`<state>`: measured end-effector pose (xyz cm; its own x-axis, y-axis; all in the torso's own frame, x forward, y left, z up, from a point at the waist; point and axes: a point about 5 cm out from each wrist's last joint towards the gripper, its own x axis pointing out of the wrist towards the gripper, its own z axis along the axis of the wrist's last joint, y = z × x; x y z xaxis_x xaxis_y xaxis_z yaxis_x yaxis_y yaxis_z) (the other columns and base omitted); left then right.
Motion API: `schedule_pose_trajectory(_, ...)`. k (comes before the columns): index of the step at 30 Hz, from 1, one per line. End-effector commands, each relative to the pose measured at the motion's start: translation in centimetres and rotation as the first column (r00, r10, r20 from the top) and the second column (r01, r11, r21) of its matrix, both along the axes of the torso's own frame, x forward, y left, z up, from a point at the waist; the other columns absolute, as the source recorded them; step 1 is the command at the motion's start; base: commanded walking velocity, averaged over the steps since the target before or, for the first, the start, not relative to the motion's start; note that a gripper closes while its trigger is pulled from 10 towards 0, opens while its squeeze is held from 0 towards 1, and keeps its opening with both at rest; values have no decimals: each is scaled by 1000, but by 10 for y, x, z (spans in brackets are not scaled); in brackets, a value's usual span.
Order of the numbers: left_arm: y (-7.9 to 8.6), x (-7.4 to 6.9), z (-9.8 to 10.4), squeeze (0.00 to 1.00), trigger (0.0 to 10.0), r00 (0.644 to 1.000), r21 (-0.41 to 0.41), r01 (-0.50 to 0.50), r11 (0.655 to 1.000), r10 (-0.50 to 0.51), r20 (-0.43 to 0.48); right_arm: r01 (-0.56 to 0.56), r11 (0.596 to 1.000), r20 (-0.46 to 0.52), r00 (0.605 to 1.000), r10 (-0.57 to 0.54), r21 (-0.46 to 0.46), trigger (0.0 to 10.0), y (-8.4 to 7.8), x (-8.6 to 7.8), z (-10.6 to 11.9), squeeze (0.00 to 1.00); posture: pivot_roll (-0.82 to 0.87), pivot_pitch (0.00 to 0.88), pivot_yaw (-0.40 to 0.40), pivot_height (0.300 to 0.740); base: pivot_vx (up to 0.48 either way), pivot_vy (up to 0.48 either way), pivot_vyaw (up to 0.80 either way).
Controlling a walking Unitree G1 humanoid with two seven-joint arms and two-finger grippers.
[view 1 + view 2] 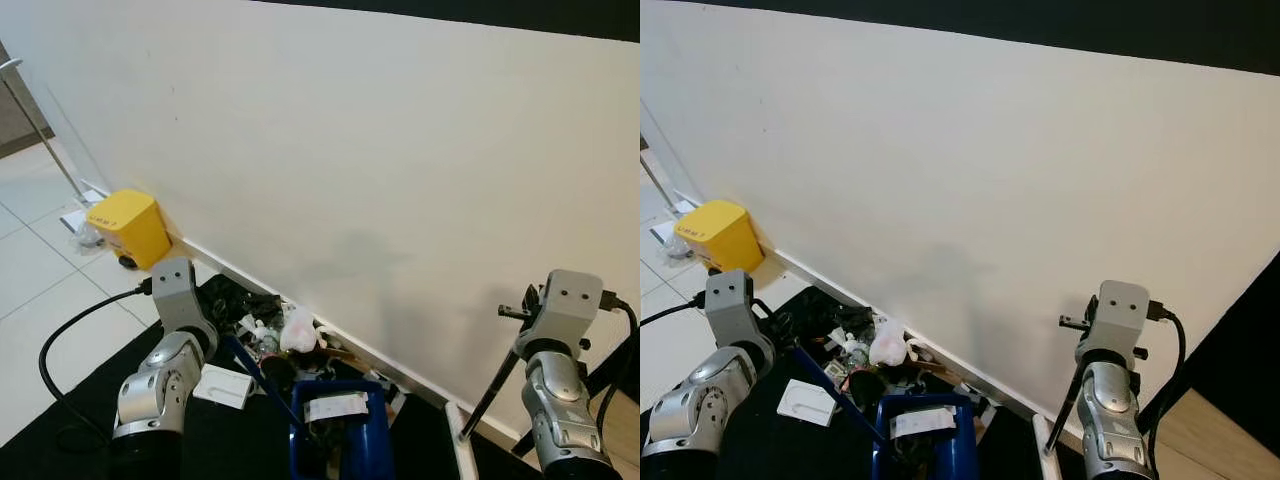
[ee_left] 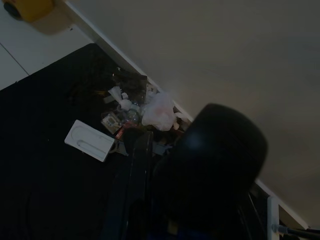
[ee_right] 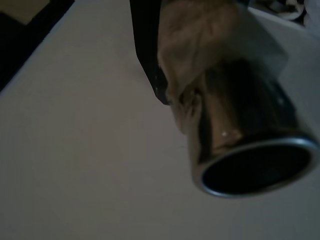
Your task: Sweep floor
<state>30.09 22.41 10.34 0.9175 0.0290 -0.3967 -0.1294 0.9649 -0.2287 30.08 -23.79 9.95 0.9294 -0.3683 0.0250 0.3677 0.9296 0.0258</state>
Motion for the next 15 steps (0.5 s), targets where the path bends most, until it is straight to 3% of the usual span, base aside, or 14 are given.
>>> schedule_pose_trajectory(1, 6, 3, 16, 0, 10000, 998, 10, 9, 1000, -9, 57, 18, 999, 29, 999, -20, 50, 10000, -2, -2, 0, 0, -37, 47, 44, 740, 0, 0, 0)
schedule_pose_trajectory(3, 7, 0, 14, 0, 10000, 999, 14, 24, 1000, -24, 43, 30, 983, 69, 997, -43, 180, 10000, -3, -2, 0, 0, -35, 47, 46, 740, 0, 0, 0)
schedule_pose_trajectory(9, 10, -2, 14, 0, 10000, 999, 21, 34, 999, -35, 34, 2, 958, 115, 993, -36, 287, 10000, 2, 1, 3, 0, -30, 47, 46, 740, 0, 0, 0)
schedule_pose_trajectory(15, 17, -4, 16, 0, 10000, 999, 37, 37, 999, -38, 30, -23, 963, 118, 993, -9, 269, 10000, 5, 1, 3, 0, -26, 47, 46, 740, 0, 0, 0)
